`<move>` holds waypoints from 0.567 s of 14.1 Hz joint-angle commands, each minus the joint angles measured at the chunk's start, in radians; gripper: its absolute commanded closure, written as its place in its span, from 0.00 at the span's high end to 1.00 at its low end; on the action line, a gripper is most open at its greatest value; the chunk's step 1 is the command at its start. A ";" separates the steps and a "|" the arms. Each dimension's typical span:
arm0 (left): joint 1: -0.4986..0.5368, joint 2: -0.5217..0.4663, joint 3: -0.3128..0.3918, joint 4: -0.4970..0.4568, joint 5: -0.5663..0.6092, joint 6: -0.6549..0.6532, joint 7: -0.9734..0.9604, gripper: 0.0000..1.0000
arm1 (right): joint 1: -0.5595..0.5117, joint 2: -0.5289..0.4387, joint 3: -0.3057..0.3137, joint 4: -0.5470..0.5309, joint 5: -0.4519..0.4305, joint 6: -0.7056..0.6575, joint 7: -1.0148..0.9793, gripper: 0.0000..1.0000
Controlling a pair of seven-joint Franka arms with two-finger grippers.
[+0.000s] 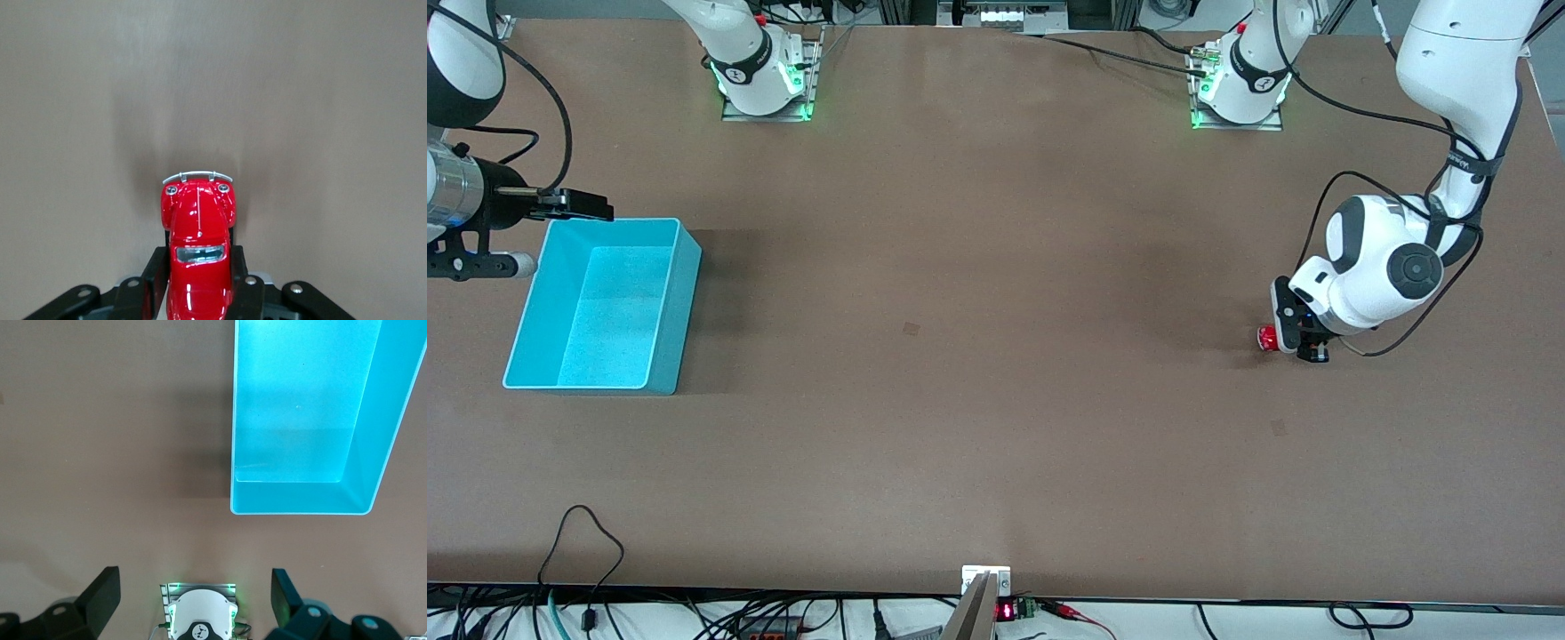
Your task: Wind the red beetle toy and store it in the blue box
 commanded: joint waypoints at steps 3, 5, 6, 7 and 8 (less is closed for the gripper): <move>0.125 0.052 0.003 0.065 0.014 -0.008 0.099 0.03 | -0.001 0.000 0.004 0.009 0.008 -0.008 0.013 1.00; 0.159 0.054 0.006 0.068 0.014 -0.008 0.122 0.03 | 0.000 0.000 0.004 0.009 0.008 -0.008 0.013 1.00; 0.182 0.064 0.006 0.070 0.014 -0.006 0.142 0.03 | 0.003 0.000 0.004 0.009 0.008 -0.008 0.013 1.00; 0.207 0.070 0.006 0.079 0.014 -0.006 0.160 0.03 | 0.003 0.000 0.004 0.009 0.008 -0.008 0.013 1.00; 0.224 0.080 0.006 0.087 0.014 -0.006 0.182 0.03 | 0.003 0.000 0.004 0.009 0.008 -0.007 0.013 1.00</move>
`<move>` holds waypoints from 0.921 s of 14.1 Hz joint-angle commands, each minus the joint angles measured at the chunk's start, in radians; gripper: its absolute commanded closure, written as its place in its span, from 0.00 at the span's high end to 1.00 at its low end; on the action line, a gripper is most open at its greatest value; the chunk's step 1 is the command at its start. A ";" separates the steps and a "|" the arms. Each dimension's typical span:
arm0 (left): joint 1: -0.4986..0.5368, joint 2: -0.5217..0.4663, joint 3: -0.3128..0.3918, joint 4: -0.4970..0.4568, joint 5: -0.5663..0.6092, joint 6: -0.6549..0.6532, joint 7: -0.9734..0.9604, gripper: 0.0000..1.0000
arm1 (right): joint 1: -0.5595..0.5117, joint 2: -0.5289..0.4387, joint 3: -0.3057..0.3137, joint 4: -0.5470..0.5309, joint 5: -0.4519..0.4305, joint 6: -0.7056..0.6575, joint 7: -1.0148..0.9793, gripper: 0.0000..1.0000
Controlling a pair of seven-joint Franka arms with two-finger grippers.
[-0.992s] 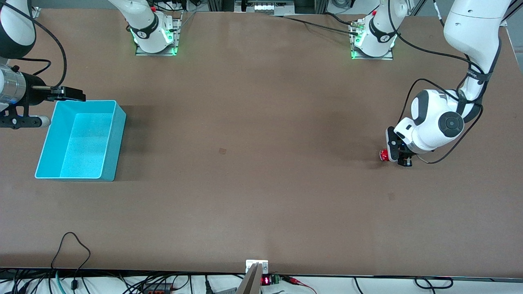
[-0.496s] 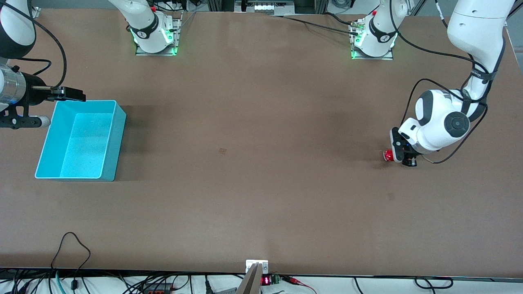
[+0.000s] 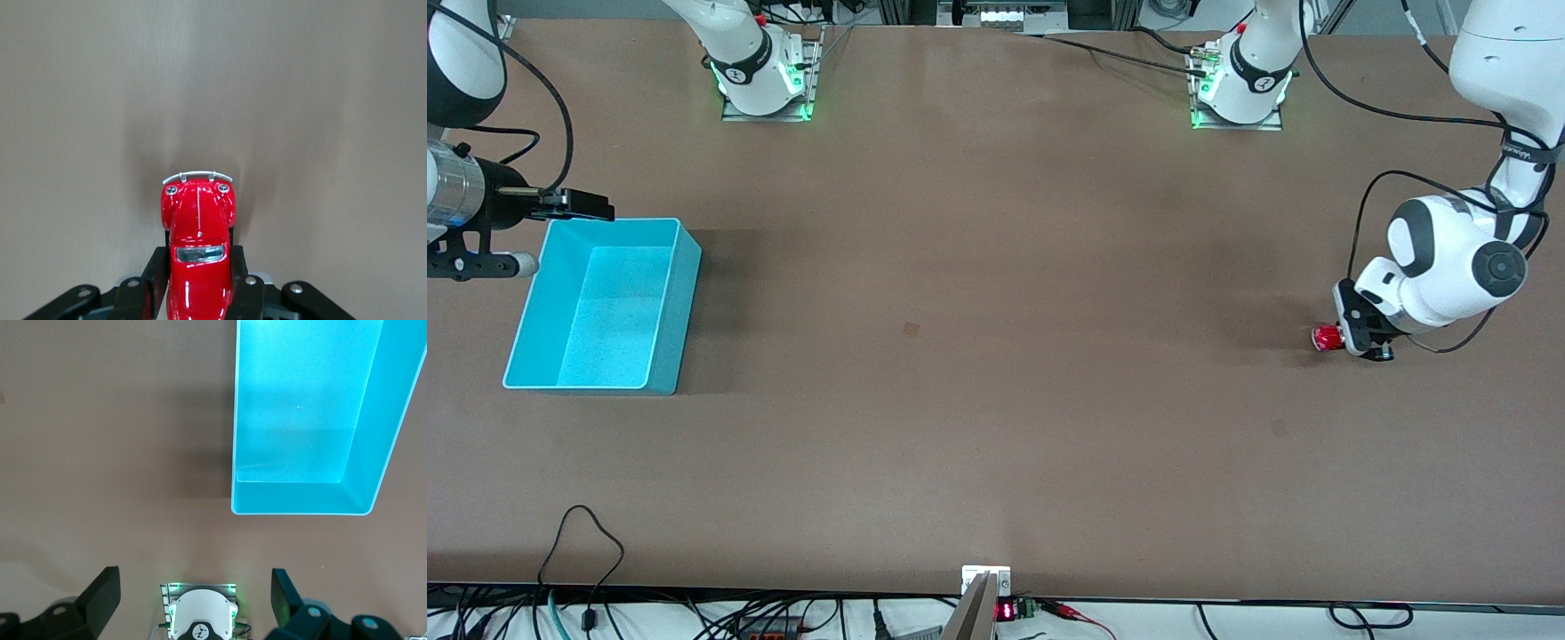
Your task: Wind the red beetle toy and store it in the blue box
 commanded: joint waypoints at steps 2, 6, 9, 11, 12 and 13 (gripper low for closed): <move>0.065 0.073 -0.002 0.068 0.014 0.000 0.101 0.03 | -0.001 0.000 0.003 0.009 0.007 -0.008 0.013 1.00; 0.074 0.096 -0.002 0.097 0.014 0.002 0.185 0.04 | -0.001 0.000 0.003 0.009 0.009 -0.010 0.015 1.00; 0.076 0.098 -0.002 0.102 0.014 0.002 0.187 0.36 | -0.002 0.000 0.003 0.009 0.009 -0.008 0.013 1.00; 0.076 0.095 -0.011 0.131 0.013 -0.009 0.186 1.00 | -0.001 0.000 0.003 0.009 0.009 -0.008 0.013 1.00; 0.071 0.089 -0.014 0.143 0.010 -0.032 0.183 1.00 | -0.001 0.000 0.003 0.009 0.009 -0.008 0.013 1.00; 0.071 0.078 -0.015 0.160 0.008 -0.066 0.182 1.00 | -0.002 0.000 0.003 0.009 0.009 -0.008 0.013 1.00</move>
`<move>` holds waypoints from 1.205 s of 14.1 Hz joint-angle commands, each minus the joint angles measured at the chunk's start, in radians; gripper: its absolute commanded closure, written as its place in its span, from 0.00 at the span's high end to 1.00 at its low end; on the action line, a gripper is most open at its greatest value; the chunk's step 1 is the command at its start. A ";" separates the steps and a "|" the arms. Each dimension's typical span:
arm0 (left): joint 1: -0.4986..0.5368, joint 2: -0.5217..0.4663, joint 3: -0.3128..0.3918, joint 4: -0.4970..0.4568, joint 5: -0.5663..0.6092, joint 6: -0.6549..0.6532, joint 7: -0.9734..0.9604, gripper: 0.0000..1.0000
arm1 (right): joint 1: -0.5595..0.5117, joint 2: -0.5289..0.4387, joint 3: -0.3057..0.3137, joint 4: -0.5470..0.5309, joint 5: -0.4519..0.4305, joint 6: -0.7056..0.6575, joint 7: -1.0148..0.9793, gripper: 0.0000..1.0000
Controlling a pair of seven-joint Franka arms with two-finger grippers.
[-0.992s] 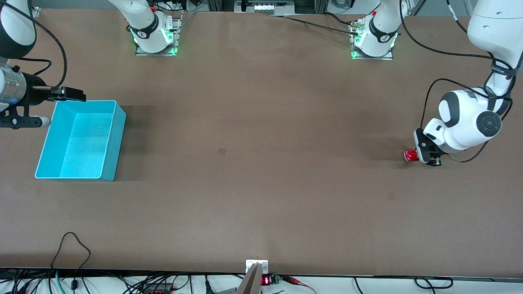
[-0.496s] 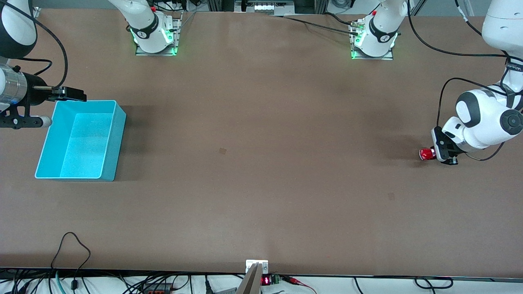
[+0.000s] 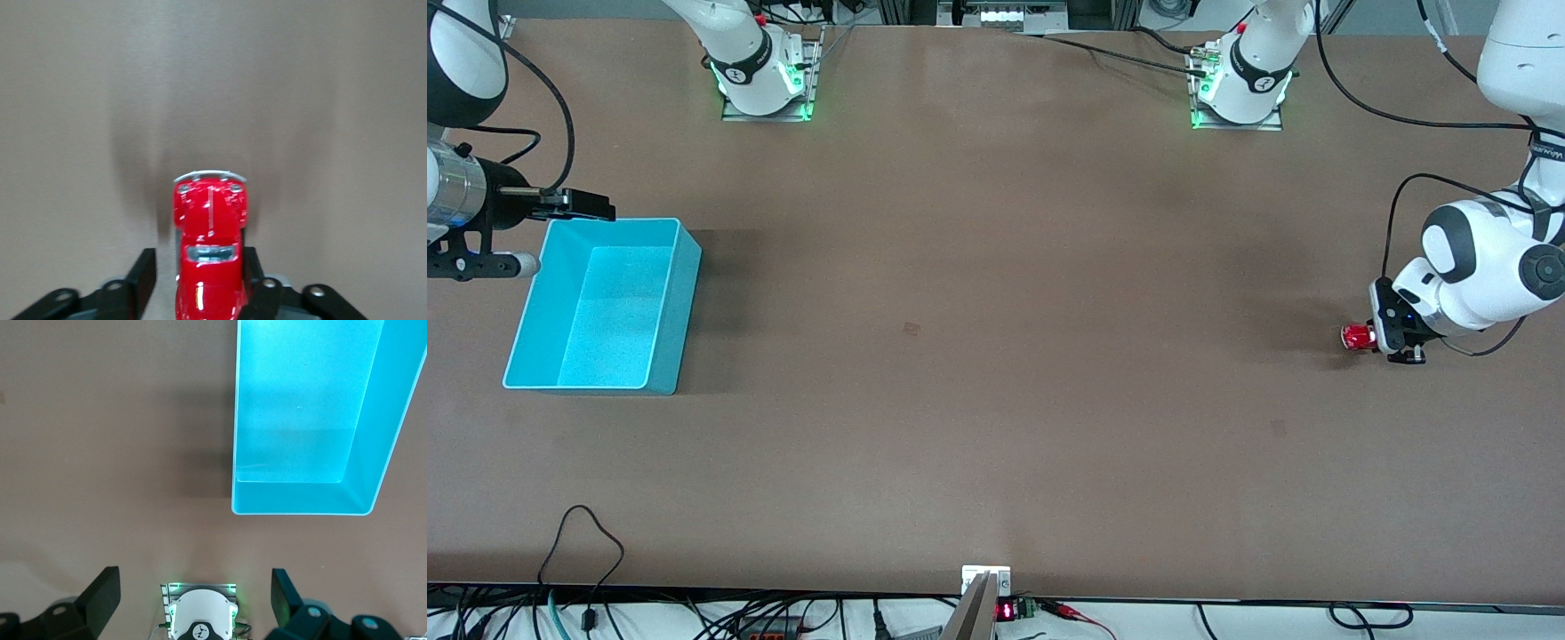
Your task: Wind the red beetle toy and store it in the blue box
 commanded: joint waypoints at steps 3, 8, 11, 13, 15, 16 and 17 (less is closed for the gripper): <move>-0.005 -0.016 -0.019 0.143 0.008 -0.212 0.012 1.00 | -0.003 0.000 0.003 0.009 0.010 -0.008 0.013 1.00; -0.011 -0.061 -0.056 0.279 0.014 -0.482 -0.103 1.00 | -0.006 0.000 0.003 0.009 0.010 -0.008 0.013 1.00; -0.028 -0.061 -0.056 0.373 0.017 -0.623 -0.213 1.00 | -0.006 0.000 0.003 0.009 0.010 -0.008 0.013 1.00; -0.051 -0.067 -0.059 0.428 0.063 -0.698 -0.308 1.00 | -0.006 0.000 0.003 0.009 0.010 -0.008 0.013 1.00; -0.077 -0.082 -0.058 0.462 0.071 -0.764 -0.391 1.00 | -0.004 0.000 0.003 0.007 0.010 -0.008 0.013 1.00; -0.080 -0.103 -0.058 0.468 0.071 -0.778 -0.431 1.00 | -0.004 0.000 0.003 0.007 0.010 -0.008 0.013 1.00; -0.080 -0.126 -0.058 0.470 0.080 -0.784 -0.477 1.00 | -0.004 0.000 0.003 0.007 0.010 -0.008 0.013 1.00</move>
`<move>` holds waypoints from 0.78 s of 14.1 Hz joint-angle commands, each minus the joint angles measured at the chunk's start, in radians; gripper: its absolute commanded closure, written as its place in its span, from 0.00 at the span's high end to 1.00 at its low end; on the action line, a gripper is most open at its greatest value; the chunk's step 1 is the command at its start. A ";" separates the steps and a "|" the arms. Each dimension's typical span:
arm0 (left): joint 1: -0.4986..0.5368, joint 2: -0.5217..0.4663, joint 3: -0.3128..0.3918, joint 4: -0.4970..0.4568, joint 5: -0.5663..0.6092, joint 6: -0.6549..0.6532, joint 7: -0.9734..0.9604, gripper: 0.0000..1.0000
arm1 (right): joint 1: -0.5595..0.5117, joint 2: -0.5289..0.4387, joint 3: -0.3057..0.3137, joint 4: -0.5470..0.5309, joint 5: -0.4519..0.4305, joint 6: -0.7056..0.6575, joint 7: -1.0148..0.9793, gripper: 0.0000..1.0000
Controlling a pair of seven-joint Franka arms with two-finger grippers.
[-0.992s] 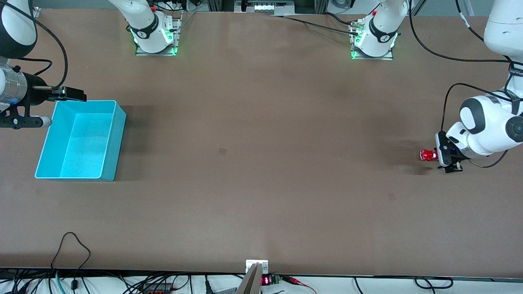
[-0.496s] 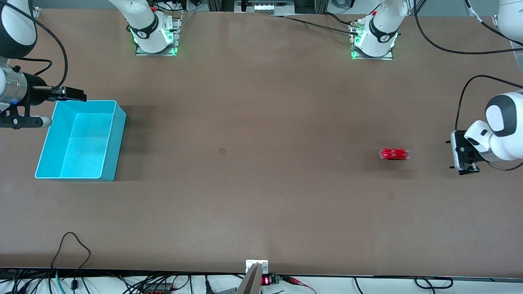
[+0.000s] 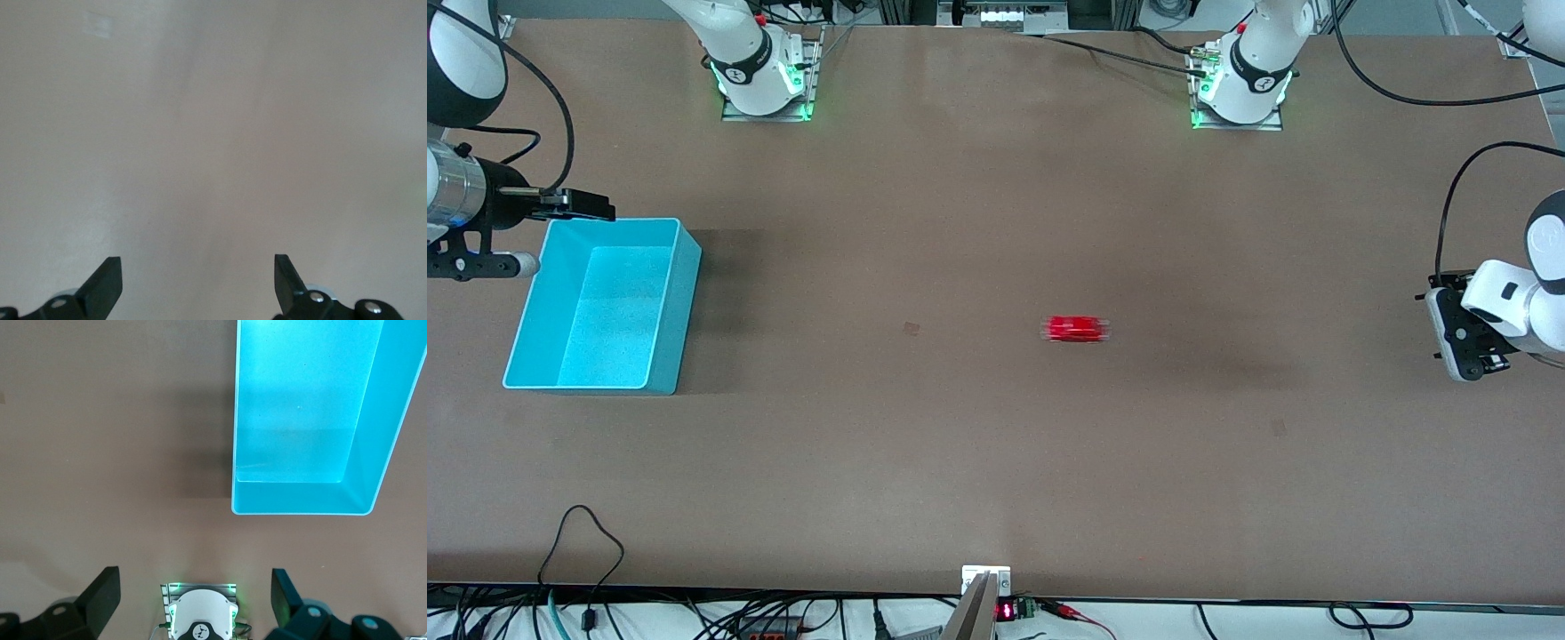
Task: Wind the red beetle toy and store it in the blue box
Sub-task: 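Release the car so it rolls toward the cyan box, then raise the left gripper while the right gripper reaches toward the car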
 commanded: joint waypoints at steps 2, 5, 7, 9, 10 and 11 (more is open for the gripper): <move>-0.008 -0.083 -0.002 0.018 0.045 -0.061 -0.137 1.00 | -0.004 0.000 0.003 0.007 0.010 -0.006 0.008 1.00; -0.013 -0.158 -0.022 0.020 0.044 -0.092 -0.316 1.00 | -0.002 0.000 0.003 0.006 0.010 -0.006 0.003 1.00; -0.013 -0.195 -0.031 0.023 0.045 -0.118 -0.401 1.00 | -0.002 0.000 0.003 0.006 0.010 -0.006 0.002 1.00; -0.013 -0.204 -0.044 0.058 0.047 -0.133 -0.435 1.00 | -0.001 0.000 0.003 0.006 0.010 -0.006 0.002 1.00; -0.014 -0.204 -0.047 0.090 0.048 -0.148 -0.459 1.00 | -0.001 0.000 0.003 0.006 0.010 -0.006 0.000 1.00; -0.019 -0.203 -0.047 0.113 0.050 -0.170 -0.473 1.00 | -0.001 0.001 0.003 0.006 0.010 -0.006 0.000 1.00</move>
